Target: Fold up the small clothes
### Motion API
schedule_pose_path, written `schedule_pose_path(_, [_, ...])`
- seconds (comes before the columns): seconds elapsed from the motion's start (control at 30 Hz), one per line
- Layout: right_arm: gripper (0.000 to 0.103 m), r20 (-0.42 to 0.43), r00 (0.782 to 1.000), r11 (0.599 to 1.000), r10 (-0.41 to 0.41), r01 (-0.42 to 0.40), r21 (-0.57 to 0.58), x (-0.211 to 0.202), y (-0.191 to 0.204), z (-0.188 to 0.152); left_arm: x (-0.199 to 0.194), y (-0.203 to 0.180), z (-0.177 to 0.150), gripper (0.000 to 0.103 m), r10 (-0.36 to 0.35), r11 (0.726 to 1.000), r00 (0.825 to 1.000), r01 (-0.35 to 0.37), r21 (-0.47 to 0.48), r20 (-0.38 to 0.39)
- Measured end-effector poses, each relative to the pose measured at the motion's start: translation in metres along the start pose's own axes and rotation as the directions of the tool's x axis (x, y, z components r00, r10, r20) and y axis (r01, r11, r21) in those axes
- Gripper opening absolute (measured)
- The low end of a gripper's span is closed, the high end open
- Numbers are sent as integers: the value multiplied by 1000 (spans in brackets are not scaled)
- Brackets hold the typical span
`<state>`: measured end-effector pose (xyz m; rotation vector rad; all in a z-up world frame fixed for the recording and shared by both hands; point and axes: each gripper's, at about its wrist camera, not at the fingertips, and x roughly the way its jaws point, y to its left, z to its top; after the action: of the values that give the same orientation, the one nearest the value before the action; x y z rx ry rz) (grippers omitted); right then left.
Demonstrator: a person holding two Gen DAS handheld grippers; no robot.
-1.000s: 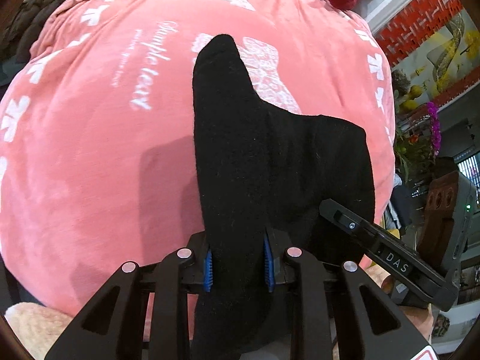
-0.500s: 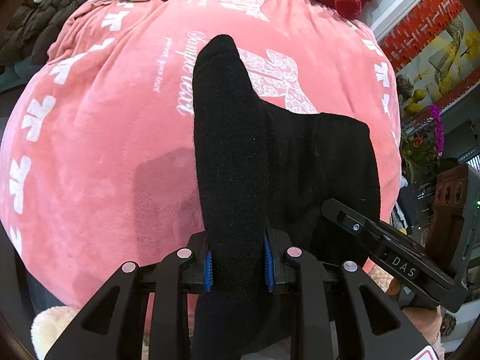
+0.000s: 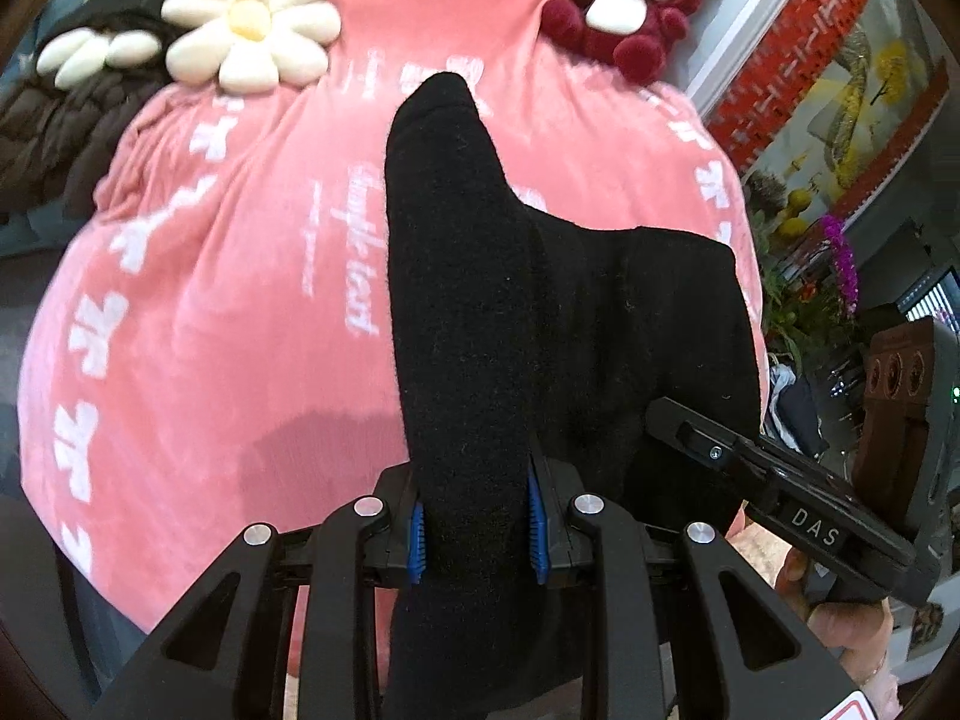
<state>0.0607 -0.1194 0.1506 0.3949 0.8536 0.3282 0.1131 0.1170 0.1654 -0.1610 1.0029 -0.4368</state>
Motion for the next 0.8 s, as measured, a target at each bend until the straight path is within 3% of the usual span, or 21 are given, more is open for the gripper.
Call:
schedule_pose_path(0.13, [22,9,1000,1000,4,-3,-31,6,12,12,-10,6,10,23,13,1000,999,-13,2,31])
schedule_pose_path(0.2, [25,-16,1000,999,-21,20,-43,26,9,15,-1,16,15,29,25,1000,999,-25,-13,22])
schedule_pose_path(0.23, [28,-25,998,997,-54,53,-49,40,2,14,13,24,16,40,30,999,999,-30,-22,11])
schedule_pose_path(0.27, [34,-31,995,994,-92,90,-56,52,-5,12,27,31,16,67,38,999,999,-38,-22,4])
schedule_pose_path(0.3, [41,-52,986,987,-156,152,-59,73,-19,5,43,38,13,76,55,998,998,-55,-22,5])
schedule_pose_path(0.37, [41,-116,954,961,-276,272,-54,104,-45,-12,82,58,-1,76,129,991,992,-129,-42,-13])
schedule_pose_path(0.4, [42,-154,945,958,-288,287,-28,111,-57,-23,96,68,-9,74,145,986,988,-148,-70,-50])
schedule_pose_path(0.43, [42,-165,952,964,-258,264,15,109,-66,-34,109,80,-20,74,145,981,985,-155,-120,-92])
schedule_pose_path(0.53, [43,-180,956,969,-232,243,43,106,-78,-54,113,99,-44,74,104,971,991,-121,-207,-89])
schedule_pose_path(0.7, [44,-207,958,970,-196,220,100,128,-90,-50,125,101,-56,74,122,971,987,-141,-194,-106])
schedule_pose_path(0.73, [48,-211,961,971,-179,207,119,134,-91,-46,128,101,-57,74,122,971,986,-141,-190,-111])
schedule_pose_path(0.77, [58,-216,961,969,-175,207,133,142,-93,-43,130,101,-57,74,115,973,987,-134,-190,-110])
schedule_pose_path(0.8, [61,-219,960,969,-174,207,136,148,-91,-44,132,101,-58,75,107,974,989,-126,-189,-106])
